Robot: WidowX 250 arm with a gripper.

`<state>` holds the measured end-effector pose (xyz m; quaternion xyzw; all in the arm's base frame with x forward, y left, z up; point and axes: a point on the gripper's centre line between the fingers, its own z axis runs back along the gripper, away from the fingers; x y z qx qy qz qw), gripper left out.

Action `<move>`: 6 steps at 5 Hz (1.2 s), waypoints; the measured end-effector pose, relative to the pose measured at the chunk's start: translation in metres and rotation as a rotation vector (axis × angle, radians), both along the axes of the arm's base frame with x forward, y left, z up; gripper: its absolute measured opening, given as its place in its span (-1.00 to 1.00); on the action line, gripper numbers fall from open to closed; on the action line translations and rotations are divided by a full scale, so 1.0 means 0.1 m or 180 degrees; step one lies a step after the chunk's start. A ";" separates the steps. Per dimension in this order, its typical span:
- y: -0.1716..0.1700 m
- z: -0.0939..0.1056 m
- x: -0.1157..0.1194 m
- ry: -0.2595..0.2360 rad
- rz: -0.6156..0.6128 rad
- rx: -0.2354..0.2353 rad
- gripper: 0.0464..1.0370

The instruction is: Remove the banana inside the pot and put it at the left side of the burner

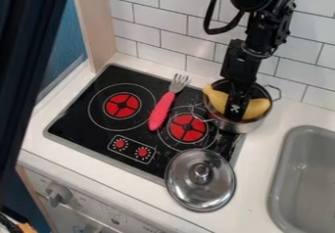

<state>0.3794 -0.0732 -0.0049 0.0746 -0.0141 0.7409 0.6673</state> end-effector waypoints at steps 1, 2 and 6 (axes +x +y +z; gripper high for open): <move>0.02 0.12 0.01 -0.0028 -0.0028 -0.0009 0.13; 0.03 0.42 0.04 -0.0179 -0.0077 -0.0011 0.13; 1.11 0.87 -0.57 0.0322 -0.0894 0.0295 0.13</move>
